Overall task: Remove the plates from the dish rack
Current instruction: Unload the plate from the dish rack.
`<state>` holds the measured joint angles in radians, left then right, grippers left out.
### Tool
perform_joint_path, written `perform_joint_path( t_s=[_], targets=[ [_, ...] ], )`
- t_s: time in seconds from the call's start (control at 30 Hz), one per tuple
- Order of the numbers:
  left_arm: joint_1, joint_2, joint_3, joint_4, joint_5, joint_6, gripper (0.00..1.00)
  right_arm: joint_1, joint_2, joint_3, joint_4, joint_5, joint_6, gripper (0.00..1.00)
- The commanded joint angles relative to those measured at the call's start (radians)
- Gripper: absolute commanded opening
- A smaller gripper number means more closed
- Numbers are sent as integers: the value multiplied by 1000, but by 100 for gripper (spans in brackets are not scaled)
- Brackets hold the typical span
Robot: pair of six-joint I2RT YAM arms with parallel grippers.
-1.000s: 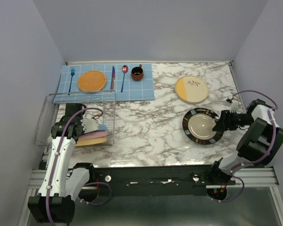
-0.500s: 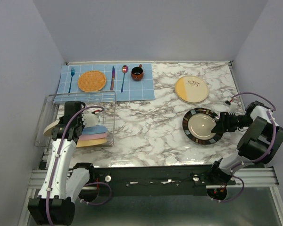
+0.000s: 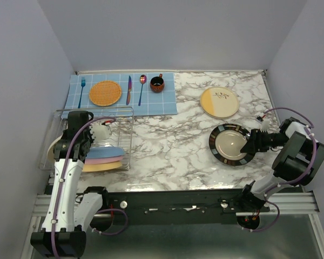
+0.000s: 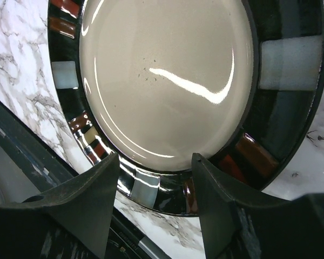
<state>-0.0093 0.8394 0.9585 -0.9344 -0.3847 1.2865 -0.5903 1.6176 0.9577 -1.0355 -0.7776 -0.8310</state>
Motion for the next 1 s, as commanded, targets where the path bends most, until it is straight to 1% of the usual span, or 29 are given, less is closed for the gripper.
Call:
perform_joint_path(
  t_s=[0.0, 0.23, 0.53, 0.67, 0.8, 0.87, 0.9, 0.97],
  targets=[
    [0, -6, 25, 12, 40, 7, 0, 1, 14, -19, 29, -11, -11, 64],
    [0, -19, 45, 228, 44, 39, 0, 1, 24, -30, 37, -12, -8, 64],
    [0, -43, 158, 345, 142, 27, 0, 1, 19, -47, 48, 0, -7, 64],
    [2, -57, 183, 394, 178, 17, 0, 1, 15, -36, 35, -2, -3, 64],
    [2, -53, 221, 410, 201, 8, 0, 1, 7, -31, 29, -3, -2, 64],
    [0, -33, 259, 381, 220, -18, 0, 1, 2, -30, 29, -2, 0, 64],
    [0, -17, 325, 355, 248, -65, 0, 1, 2, -30, 26, -2, 1, 64],
    [0, 39, 406, 255, 283, -116, 0, 1, -1, -24, 20, -2, 1, 64]
  ],
)
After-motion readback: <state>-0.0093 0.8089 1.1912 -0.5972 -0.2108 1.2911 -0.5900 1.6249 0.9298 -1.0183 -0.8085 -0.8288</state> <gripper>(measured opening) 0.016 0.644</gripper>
